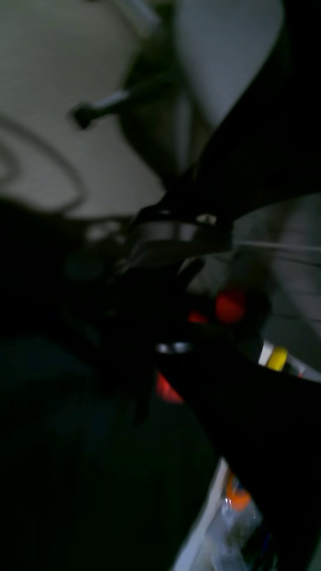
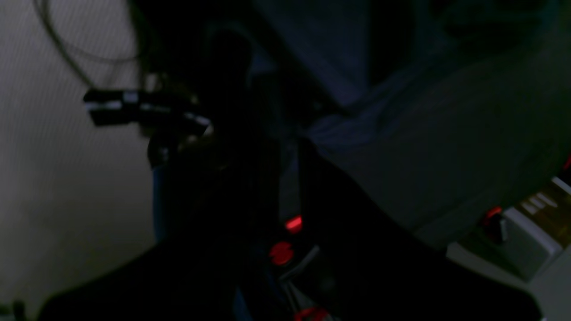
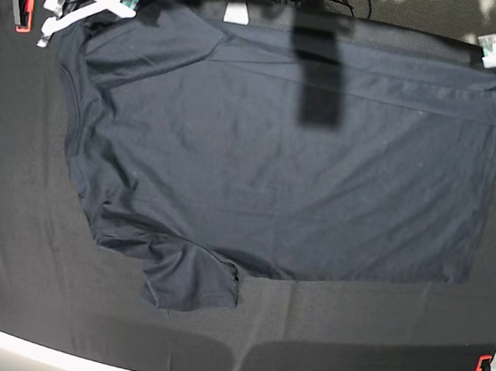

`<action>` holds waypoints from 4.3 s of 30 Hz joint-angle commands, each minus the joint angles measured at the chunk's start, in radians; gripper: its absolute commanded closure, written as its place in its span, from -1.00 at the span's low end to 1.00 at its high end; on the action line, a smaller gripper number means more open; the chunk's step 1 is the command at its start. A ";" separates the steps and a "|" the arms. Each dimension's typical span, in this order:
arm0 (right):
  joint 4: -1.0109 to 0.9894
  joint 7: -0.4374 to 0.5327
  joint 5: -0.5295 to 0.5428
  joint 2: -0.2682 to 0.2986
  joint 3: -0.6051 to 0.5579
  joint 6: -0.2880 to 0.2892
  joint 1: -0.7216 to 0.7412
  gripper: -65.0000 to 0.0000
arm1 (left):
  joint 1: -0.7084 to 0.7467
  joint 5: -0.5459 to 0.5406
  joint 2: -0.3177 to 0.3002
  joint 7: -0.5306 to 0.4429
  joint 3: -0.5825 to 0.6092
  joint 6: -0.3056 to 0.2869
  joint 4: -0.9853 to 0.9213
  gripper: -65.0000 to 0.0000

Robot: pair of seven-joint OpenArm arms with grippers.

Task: Layout the t-shirt on the table in an organized manner, then fold the t-shirt properly
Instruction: 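Release the corners and move both grippers to the shirt hem corners, then grasp the hem corners with both grippers and lift them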

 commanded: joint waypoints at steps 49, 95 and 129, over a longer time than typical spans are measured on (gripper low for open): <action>-0.565 -0.092 0.709 -0.526 0.360 0.105 0.933 -0.06 | -1.473 -0.002 0.603 -0.616 -0.310 0.080 -1.696 0.33; -1.669 0.107 0.540 -0.535 0.065 0.134 1.733 -0.14 | -1.473 -0.003 0.649 -0.581 -0.310 0.000 -1.707 1.00; -1.892 0.273 0.471 -0.637 0.065 0.182 1.804 -0.14 | -1.473 -0.006 0.649 -0.600 -0.310 0.000 -1.707 1.00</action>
